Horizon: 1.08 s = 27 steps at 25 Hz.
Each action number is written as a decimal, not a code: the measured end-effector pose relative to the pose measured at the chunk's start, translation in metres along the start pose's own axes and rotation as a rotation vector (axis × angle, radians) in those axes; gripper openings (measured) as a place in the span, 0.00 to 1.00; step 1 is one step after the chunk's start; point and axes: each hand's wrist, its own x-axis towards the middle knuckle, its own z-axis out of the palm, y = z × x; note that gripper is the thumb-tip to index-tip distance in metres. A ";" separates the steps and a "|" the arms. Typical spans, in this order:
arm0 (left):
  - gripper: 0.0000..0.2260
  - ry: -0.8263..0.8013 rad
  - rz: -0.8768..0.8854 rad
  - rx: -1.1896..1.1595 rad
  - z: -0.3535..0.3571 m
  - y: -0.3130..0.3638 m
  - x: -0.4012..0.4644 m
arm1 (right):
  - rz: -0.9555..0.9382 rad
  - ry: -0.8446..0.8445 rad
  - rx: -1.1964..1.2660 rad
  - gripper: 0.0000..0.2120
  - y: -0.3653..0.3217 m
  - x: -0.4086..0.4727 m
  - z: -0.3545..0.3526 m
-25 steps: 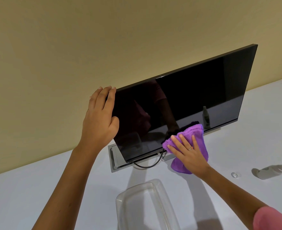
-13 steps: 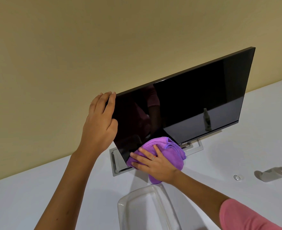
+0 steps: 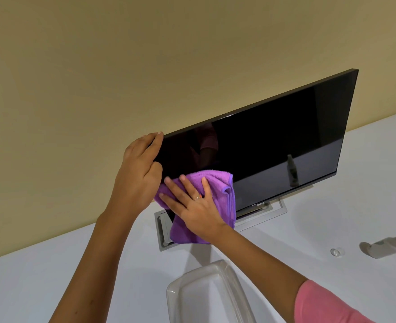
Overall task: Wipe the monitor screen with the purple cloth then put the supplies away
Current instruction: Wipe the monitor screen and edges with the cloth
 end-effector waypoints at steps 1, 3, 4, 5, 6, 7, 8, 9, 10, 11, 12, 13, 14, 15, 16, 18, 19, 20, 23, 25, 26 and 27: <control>0.28 -0.004 -0.009 -0.013 -0.001 0.000 0.001 | 0.036 0.046 0.022 0.30 -0.001 0.012 -0.006; 0.28 -0.016 -0.018 -0.028 -0.004 0.001 0.003 | 0.117 0.139 0.039 0.29 0.000 0.033 -0.018; 0.28 -0.021 -0.020 -0.033 -0.005 0.001 0.004 | 0.162 0.185 0.031 0.29 0.002 0.042 -0.023; 0.28 -0.023 -0.021 -0.038 -0.005 0.001 0.005 | 0.212 0.223 0.015 0.29 0.005 0.050 -0.028; 0.28 -0.025 -0.024 -0.045 -0.006 0.001 0.005 | 0.271 0.250 -0.005 0.29 0.011 0.055 -0.032; 0.29 -0.027 -0.029 -0.050 -0.006 0.001 0.004 | 0.341 0.270 -0.023 0.30 0.018 0.058 -0.035; 0.29 -0.027 -0.034 -0.054 -0.006 0.001 0.004 | 0.414 0.284 -0.040 0.31 0.025 0.056 -0.037; 0.29 -0.026 -0.038 -0.058 -0.006 0.001 0.003 | 0.482 0.292 -0.054 0.31 0.034 0.051 -0.037; 0.28 -0.024 -0.042 -0.065 -0.005 0.000 0.003 | 0.533 0.291 -0.061 0.32 0.042 0.041 -0.036; 0.28 -0.022 -0.045 -0.074 -0.005 0.000 0.002 | 0.559 0.280 -0.061 0.31 0.049 0.029 -0.033; 0.28 -0.020 -0.047 -0.081 -0.004 -0.001 0.002 | 0.558 0.258 -0.060 0.31 0.054 0.014 -0.029; 0.28 -0.019 -0.048 -0.085 -0.003 -0.001 0.001 | 0.534 0.230 -0.064 0.31 0.056 -0.002 -0.024; 0.28 -0.016 -0.048 -0.088 -0.002 -0.002 0.001 | 0.494 0.199 -0.076 0.30 0.055 -0.017 -0.018; 0.28 -0.014 -0.047 -0.091 -0.002 -0.002 0.000 | 0.449 0.162 -0.092 0.31 0.052 -0.031 -0.012; 0.28 -0.013 -0.046 -0.093 -0.001 -0.002 -0.001 | 0.400 0.116 -0.102 0.33 0.047 -0.043 -0.005; 0.28 -0.012 -0.042 -0.095 -0.002 -0.003 -0.001 | 0.282 0.009 -0.110 0.40 0.032 -0.056 0.008; 0.28 -0.013 -0.045 -0.093 -0.003 -0.003 -0.001 | 0.210 -0.041 -0.115 0.43 0.023 -0.060 0.013; 0.28 -0.014 -0.048 -0.092 -0.003 -0.003 0.000 | 0.145 -0.084 -0.114 0.46 0.014 -0.060 0.017; 0.28 -0.008 -0.048 -0.081 -0.003 -0.001 -0.001 | 0.062 -0.141 -0.079 0.53 -0.009 -0.049 0.021; 0.28 0.000 -0.037 -0.064 -0.003 0.000 -0.001 | 0.050 -0.121 -0.057 0.50 -0.016 -0.033 0.015; 0.28 0.004 -0.032 -0.057 -0.002 0.000 -0.001 | 0.041 -0.101 -0.048 0.47 -0.017 -0.024 0.011; 0.28 0.007 -0.028 -0.054 -0.002 0.000 0.000 | 0.036 -0.078 -0.042 0.44 -0.016 -0.014 0.006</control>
